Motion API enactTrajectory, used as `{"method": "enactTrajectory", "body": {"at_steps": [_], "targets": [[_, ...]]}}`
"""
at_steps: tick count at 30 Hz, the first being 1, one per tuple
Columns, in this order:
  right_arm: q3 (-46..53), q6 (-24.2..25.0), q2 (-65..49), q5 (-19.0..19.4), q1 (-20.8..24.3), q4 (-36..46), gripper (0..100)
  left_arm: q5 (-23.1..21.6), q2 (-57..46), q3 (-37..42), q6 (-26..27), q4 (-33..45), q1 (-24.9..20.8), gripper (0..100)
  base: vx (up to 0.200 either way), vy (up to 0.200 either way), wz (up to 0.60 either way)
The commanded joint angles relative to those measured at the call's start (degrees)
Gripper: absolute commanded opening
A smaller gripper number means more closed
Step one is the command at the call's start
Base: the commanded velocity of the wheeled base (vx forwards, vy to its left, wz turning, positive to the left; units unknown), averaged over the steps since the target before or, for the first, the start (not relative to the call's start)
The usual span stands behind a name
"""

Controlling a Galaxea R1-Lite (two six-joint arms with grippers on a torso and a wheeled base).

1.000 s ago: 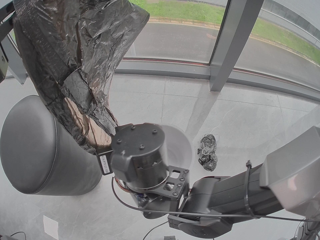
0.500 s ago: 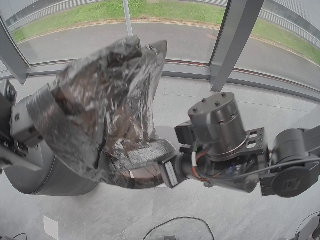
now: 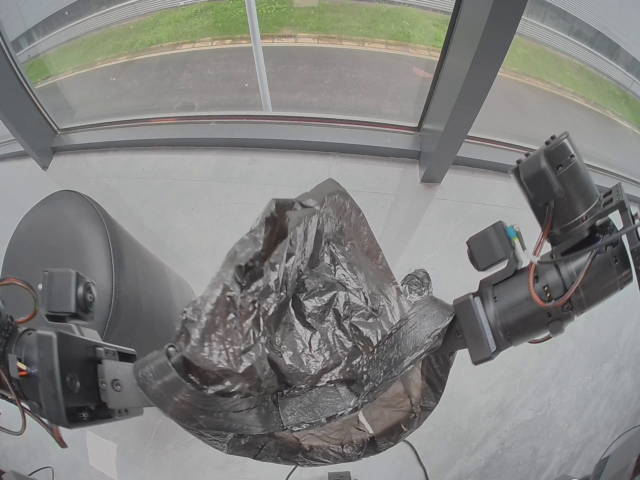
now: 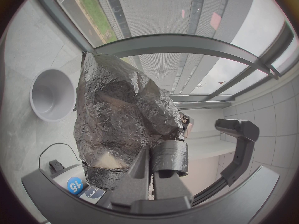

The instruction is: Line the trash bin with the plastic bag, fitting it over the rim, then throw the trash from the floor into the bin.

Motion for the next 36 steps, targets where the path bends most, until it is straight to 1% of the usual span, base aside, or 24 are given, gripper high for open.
{"method": "enactTrajectory", "body": {"at_steps": [1, 2, 3, 4, 9, 14, 17, 18, 19, 20, 21, 23, 24, 28, 33, 36], "targets": [[-4.19, 2.51, -0.59, 5.81, -4.59, 3.35, 0, -0.49, 7.7, 1.52, 0.13, -0.36, 0.95, 0, 0.0, 0.0, 0.0], [-4.54, 2.69, 0.03, 7.66, -5.47, 3.44, 0, -0.49, 9.54, 1.43, 0.04, -0.36, 0.86, 0, 0.0, 0.0, 0.0], [-4.54, 2.69, 0.03, 7.66, -5.47, 3.44, 0, -0.49, 9.54, 1.43, 0.04, -0.36, 0.86, 0, 0.0, 0.0, 0.0], [-4.8, 2.77, 0.82, 9.06, -6.17, 3.53, 0, -0.49, 11.48, 1.35, 0.04, -0.36, 0.86, 0, 0.0, 0.0, 0.0], [-6.12, 2.86, 3.89, 10.82, -6.61, 3.62, 0, -0.58, 14.73, 1.35, -0.58, -0.36, 0.86, 0, 0.0, 0.0, 0.0], [-10.51, 2.95, 8.46, 11.7, -6.96, 6.43, 0, -0.67, 14.38, 1.35, -6.2, -0.36, 0.86, 0, 0.0, 0.0, 0.0], [-11.66, 2.95, 9.17, 12.49, -6.96, 7.48, 0, -0.93, 14.03, 1.43, -7.61, -0.36, 0.77, 0, 0.0, 0.0, 0.0], [-12.98, 3.57, 9.52, 14.78, -6.96, 8.36, 0, -1.19, 13.94, 1.61, -8.05, -0.36, 0.6, 0, 0.0, 0.0, 0.0], [-13.5, 4.53, 9.61, 15.57, -6.96, 8.63, 0, -1.19, 14.11, 1.61, -8.13, -0.36, 0.6, 0, 0.0, 0.0, 0.0], [-13.5, 4.53, 9.61, 15.57, -6.96, 8.63, 0, -1.19, 14.11, 1.61, -8.13, -0.36, 0.6, 0, 0.0, 0.0, 0.0], [-15.17, 6.2, 9.87, 16.01, -6.96, 10.12, 0, -1.72, 14.38, 1.61, -8.13, -0.27, 0.6, 0, 0.0, 0.0, 0.0], [-16.05, 6.47, 9.87, 16.01, -6.96, 11.44, 0, -2.07, 14.47, 1.7, -8.22, -0.1, 0.51, 0, 0.0, 0.0, 0.0], [-18.34, 6.38, 10.4, 16.01, -6.96, 15.83, 0, -3.13, 14.91, 2.05, -8.31, 0.08, 0.33, 0, 0.0, 0.0, 0.0], [-21.94, 6.2, 12.33, 16.1, -6.96, 22.51, 0, -4.89, 16.84, 2.66, -8.4, 0.08, 0.33, 0, 0.0, 0.0, 0.0], [-21.24, 6.11, 13.12, 16.18, -6.96, 23.66, 0, -5.24, 18.33, 3.63, -8.57, -0.01, 0.16, 0, 0.0, 0.0, 0.0], [-20.62, 5.94, 15.49, 16.18, -7.05, 23.66, 0, -5.94, 19.56, 4.25, -8.49, -0.1, -0.46, 0, 0.0, 0.0, 0.0]]}}
